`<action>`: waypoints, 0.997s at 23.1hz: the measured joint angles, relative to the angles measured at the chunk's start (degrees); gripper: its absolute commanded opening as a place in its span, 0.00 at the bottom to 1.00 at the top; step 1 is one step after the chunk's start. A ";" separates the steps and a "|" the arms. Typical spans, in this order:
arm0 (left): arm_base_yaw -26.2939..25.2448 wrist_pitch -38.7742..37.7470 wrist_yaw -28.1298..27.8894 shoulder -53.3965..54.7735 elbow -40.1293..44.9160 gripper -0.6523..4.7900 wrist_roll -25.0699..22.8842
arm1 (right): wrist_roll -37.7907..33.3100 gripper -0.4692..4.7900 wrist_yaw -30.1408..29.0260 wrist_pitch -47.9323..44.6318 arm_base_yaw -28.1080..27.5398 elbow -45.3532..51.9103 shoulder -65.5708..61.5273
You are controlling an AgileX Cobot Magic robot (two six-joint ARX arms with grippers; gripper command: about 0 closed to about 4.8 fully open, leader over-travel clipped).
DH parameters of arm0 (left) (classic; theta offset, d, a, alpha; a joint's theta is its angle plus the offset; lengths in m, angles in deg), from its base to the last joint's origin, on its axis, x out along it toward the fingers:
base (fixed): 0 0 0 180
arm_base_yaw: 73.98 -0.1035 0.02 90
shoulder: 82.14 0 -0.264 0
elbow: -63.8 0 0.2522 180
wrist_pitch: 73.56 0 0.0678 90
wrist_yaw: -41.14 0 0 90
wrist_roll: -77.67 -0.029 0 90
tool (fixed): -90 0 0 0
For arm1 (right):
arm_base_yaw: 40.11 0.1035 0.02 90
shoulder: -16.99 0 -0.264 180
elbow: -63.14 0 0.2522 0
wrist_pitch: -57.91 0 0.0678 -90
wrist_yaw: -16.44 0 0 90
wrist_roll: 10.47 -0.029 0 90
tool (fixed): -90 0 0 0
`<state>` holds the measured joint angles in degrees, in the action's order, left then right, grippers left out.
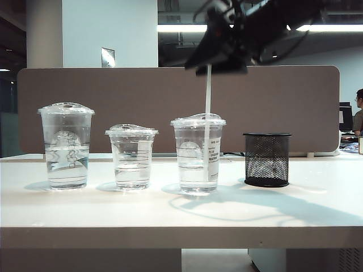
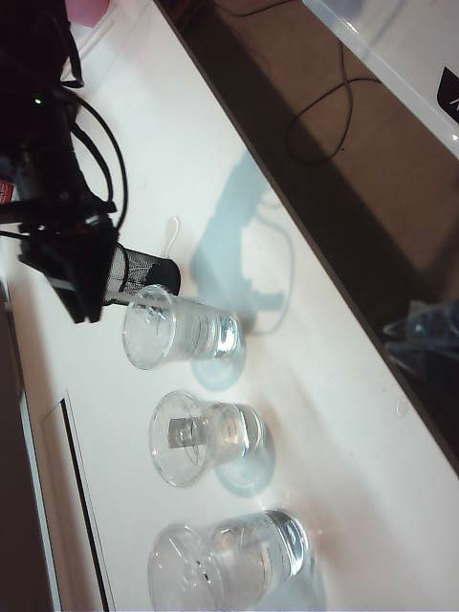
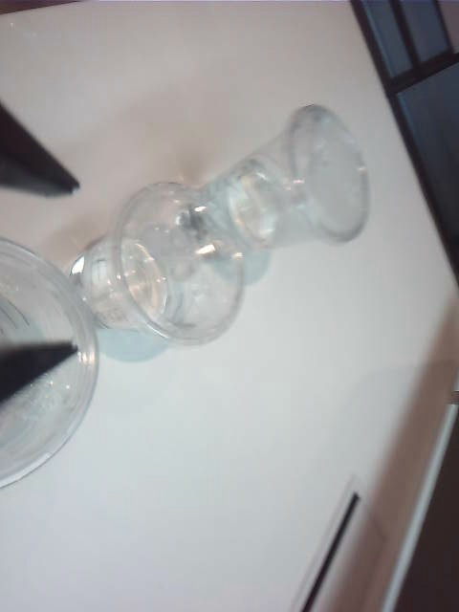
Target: Pick up the straw and insert it into the medium coffee cup.
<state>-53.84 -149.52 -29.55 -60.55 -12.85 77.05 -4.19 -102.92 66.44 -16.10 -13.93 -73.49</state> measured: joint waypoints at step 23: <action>0.00 0.00 0.00 0.02 0.00 0.11 0.00 | 1.66 0.08 22.73 12.13 -0.07 10.36 41.68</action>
<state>-53.84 -149.52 -29.55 -60.53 -12.85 77.05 -2.53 -80.19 78.57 -16.16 -3.57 -31.81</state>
